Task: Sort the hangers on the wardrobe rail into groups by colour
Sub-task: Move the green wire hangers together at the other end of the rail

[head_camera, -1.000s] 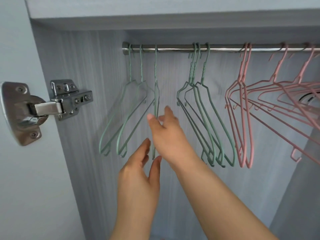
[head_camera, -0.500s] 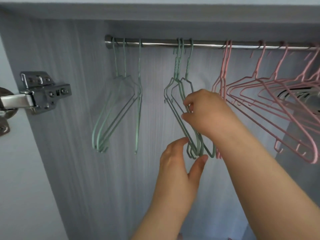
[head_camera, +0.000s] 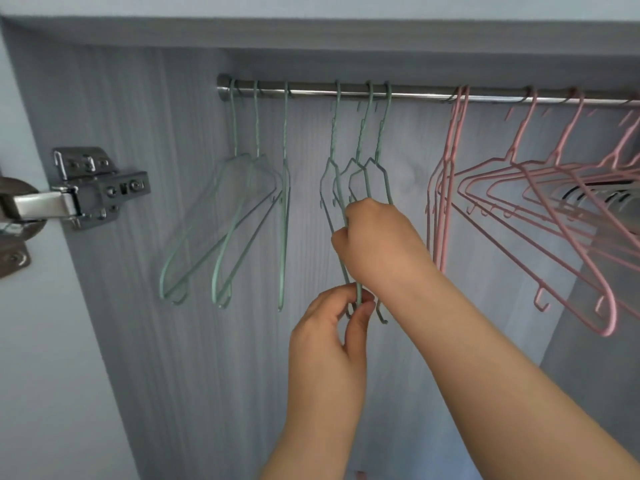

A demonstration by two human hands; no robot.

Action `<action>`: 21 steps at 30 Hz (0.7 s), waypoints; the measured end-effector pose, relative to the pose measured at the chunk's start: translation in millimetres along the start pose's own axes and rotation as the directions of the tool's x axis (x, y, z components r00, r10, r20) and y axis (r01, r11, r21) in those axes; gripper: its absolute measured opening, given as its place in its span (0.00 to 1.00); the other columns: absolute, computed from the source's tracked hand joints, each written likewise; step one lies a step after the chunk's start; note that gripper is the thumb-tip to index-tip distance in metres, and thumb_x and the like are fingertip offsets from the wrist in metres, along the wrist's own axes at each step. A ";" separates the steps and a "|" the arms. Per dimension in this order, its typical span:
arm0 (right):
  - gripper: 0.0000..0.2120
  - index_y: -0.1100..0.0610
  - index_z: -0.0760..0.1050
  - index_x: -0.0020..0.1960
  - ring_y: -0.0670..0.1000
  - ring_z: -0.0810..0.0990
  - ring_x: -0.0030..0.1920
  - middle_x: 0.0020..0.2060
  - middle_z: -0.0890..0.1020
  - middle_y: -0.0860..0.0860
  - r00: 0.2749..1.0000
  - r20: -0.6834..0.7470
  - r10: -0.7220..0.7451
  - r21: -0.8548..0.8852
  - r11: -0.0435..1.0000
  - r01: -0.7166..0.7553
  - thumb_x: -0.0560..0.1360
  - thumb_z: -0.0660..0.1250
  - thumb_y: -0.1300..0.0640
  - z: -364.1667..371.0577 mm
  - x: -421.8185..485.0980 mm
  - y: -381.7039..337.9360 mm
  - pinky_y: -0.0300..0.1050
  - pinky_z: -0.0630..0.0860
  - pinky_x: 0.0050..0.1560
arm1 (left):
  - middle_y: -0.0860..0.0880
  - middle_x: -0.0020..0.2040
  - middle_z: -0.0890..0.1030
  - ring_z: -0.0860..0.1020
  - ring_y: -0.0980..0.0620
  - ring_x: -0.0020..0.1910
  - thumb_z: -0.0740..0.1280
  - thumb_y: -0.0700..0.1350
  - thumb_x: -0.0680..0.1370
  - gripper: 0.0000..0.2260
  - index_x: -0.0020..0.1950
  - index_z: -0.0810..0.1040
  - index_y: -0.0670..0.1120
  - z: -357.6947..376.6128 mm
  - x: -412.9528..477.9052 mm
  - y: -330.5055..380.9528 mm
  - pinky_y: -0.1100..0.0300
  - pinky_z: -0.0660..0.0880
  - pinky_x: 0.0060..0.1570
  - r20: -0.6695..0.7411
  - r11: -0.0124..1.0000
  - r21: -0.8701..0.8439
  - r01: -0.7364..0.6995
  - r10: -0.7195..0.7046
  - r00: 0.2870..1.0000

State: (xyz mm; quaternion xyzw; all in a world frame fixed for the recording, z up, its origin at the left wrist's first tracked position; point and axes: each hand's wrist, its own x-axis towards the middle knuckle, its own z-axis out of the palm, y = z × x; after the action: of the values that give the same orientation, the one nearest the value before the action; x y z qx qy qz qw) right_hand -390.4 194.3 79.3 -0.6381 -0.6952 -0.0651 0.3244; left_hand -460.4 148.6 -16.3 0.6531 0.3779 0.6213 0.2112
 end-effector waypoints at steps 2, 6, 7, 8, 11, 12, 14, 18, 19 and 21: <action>0.18 0.56 0.55 0.27 0.48 0.60 0.25 0.25 0.62 0.50 1.000 -0.010 -0.013 0.010 1.000 0.013 0.73 0.57 0.64 4.0 1.0 -3.5 0.41 0.54 0.24 | 0.58 0.41 0.82 0.79 0.60 0.44 0.66 0.42 0.75 0.08 0.42 0.78 0.56 -3.8 0.3 -1.3 0.75 0.71 0.43 -0.025 1.000 0.004 0.003 -0.003 1.000; 0.18 0.56 0.55 0.28 0.47 0.60 0.25 0.25 0.62 0.50 0.999 -0.022 -0.027 0.001 1.000 0.027 0.73 0.57 0.64 10.6 3.3 -6.5 0.40 0.53 0.24 | 0.60 0.42 0.83 0.80 0.63 0.44 0.66 0.42 0.74 0.06 0.45 0.81 0.52 -8.6 1.0 -4.0 0.77 0.70 0.43 -0.035 0.998 -0.042 0.039 -0.040 0.999; 0.18 0.56 0.54 0.28 0.47 0.60 0.25 0.25 0.62 0.50 0.999 -0.022 -0.032 0.004 0.999 0.033 0.73 0.57 0.64 12.3 4.0 -7.1 0.40 0.52 0.24 | 0.61 0.41 0.83 0.80 0.64 0.45 0.66 0.41 0.74 0.07 0.44 0.81 0.53 -9.5 1.0 -3.9 0.78 0.70 0.43 -0.035 0.998 -0.052 0.041 -0.043 0.998; 0.18 0.56 0.54 0.28 0.47 0.59 0.25 0.25 0.62 0.50 0.999 -0.018 -0.036 0.006 0.999 0.036 0.73 0.57 0.64 13.4 4.6 -7.8 0.40 0.52 0.24 | 0.61 0.41 0.83 0.80 0.65 0.45 0.66 0.41 0.74 0.09 0.44 0.80 0.55 -10.2 1.4 -3.5 0.78 0.70 0.43 -0.040 0.998 -0.058 0.039 -0.041 0.998; 0.18 0.55 0.54 0.28 0.47 0.59 0.25 0.25 0.62 0.50 0.999 -0.012 -0.043 0.014 0.999 0.043 0.73 0.57 0.65 16.8 8.6 -10.9 0.40 0.52 0.24 | 0.67 0.41 0.81 0.79 0.67 0.43 0.66 0.40 0.74 0.13 0.41 0.77 0.61 -11.8 3.7 -2.9 0.79 0.69 0.40 -0.051 0.997 -0.058 0.045 -0.048 0.998; 0.18 0.56 0.54 0.28 0.47 0.60 0.25 0.25 0.62 0.50 0.999 -0.011 -0.036 0.017 0.999 0.036 0.72 0.57 0.66 17.9 10.4 -12.2 0.40 0.53 0.24 | 0.67 0.39 0.81 0.79 0.66 0.42 0.66 0.40 0.74 0.14 0.40 0.77 0.61 -12.1 4.6 -3.3 0.79 0.69 0.40 -0.051 0.997 -0.061 0.051 -0.054 0.997; 0.18 0.56 0.55 0.28 0.47 0.60 0.25 0.26 0.63 0.50 1.000 -0.007 -0.019 0.022 1.000 0.019 0.72 0.57 0.67 20.0 12.7 -14.4 0.40 0.53 0.24 | 0.67 0.38 0.81 0.79 0.66 0.41 0.66 0.39 0.74 0.15 0.39 0.77 0.61 -13.0 6.0 -4.9 0.79 0.69 0.39 -0.053 0.997 -0.061 0.053 -0.056 0.997; 0.18 0.55 0.54 0.28 0.47 0.60 0.25 0.26 0.63 0.50 1.000 0.000 -0.018 0.023 1.000 0.018 0.73 0.57 0.66 22.7 12.0 -14.0 0.39 0.53 0.24 | 0.64 0.39 0.82 0.80 0.65 0.42 0.66 0.39 0.74 0.13 0.41 0.78 0.59 -13.9 5.7 -7.0 0.78 0.69 0.40 -0.053 0.998 -0.042 0.042 -0.044 0.998; 0.18 0.55 0.54 0.28 0.47 0.60 0.25 0.26 0.63 0.50 1.000 0.001 -0.015 0.021 1.000 0.015 0.73 0.57 0.66 22.4 11.6 -13.6 0.39 0.53 0.24 | 0.64 0.41 0.82 0.80 0.65 0.42 0.66 0.39 0.74 0.13 0.41 0.77 0.60 -13.4 5.5 -6.9 0.78 0.69 0.40 -0.054 0.998 -0.039 0.044 -0.046 0.997; 0.19 0.55 0.54 0.28 0.47 0.61 0.26 0.26 0.63 0.50 1.000 0.008 -0.013 0.018 1.000 0.012 0.73 0.57 0.66 21.7 11.9 -13.0 0.39 0.54 0.24 | 0.66 0.43 0.81 0.79 0.66 0.43 0.66 0.39 0.74 0.15 0.41 0.76 0.62 -12.7 4.8 -5.7 0.79 0.70 0.41 -0.058 0.998 -0.037 0.048 -0.050 0.997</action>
State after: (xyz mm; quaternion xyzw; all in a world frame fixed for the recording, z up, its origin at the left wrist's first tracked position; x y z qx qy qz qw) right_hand -410.2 212.9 73.0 -0.6310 -0.7011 -0.0584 0.3270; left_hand -474.3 153.4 -15.6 0.6213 0.3887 0.6415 0.2269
